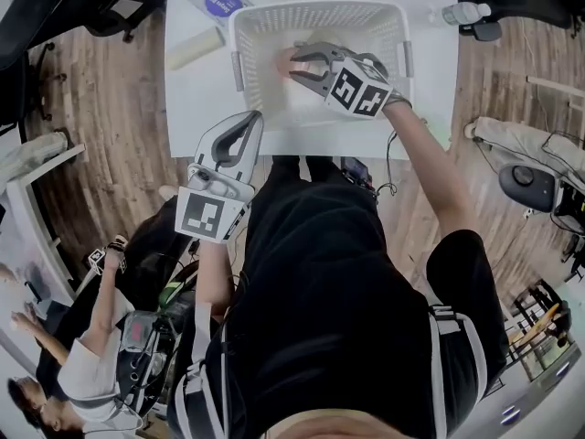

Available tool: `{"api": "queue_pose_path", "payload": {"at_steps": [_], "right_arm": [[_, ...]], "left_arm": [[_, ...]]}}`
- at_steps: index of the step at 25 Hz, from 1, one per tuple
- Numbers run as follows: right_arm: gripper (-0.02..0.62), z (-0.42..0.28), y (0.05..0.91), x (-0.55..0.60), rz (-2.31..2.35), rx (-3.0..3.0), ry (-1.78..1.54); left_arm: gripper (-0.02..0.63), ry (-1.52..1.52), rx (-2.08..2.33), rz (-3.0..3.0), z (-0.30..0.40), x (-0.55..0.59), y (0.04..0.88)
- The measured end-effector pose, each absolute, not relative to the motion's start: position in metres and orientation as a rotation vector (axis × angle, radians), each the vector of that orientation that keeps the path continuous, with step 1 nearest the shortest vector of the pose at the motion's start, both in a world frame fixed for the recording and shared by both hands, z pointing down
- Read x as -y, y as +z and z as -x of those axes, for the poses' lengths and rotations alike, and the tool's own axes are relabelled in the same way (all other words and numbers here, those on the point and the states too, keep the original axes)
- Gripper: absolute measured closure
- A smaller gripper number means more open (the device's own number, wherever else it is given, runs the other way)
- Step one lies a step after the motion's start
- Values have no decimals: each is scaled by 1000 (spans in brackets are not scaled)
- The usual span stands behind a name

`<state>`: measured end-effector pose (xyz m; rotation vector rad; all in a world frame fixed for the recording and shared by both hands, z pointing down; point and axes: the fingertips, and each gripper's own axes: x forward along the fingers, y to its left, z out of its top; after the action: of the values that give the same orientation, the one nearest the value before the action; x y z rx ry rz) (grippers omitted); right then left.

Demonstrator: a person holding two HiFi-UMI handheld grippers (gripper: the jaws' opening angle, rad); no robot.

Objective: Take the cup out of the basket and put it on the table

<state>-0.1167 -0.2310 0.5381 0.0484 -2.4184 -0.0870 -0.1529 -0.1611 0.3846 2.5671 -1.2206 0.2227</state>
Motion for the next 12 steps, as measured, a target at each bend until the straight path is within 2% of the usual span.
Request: {"api": "queue_pose_path", "payload": {"at_steps": [12], "right_arm": [[512,125,595,209,111,2282,-98]], "left_arm": [[584,215,1222,-2548,157,156,392]]}}
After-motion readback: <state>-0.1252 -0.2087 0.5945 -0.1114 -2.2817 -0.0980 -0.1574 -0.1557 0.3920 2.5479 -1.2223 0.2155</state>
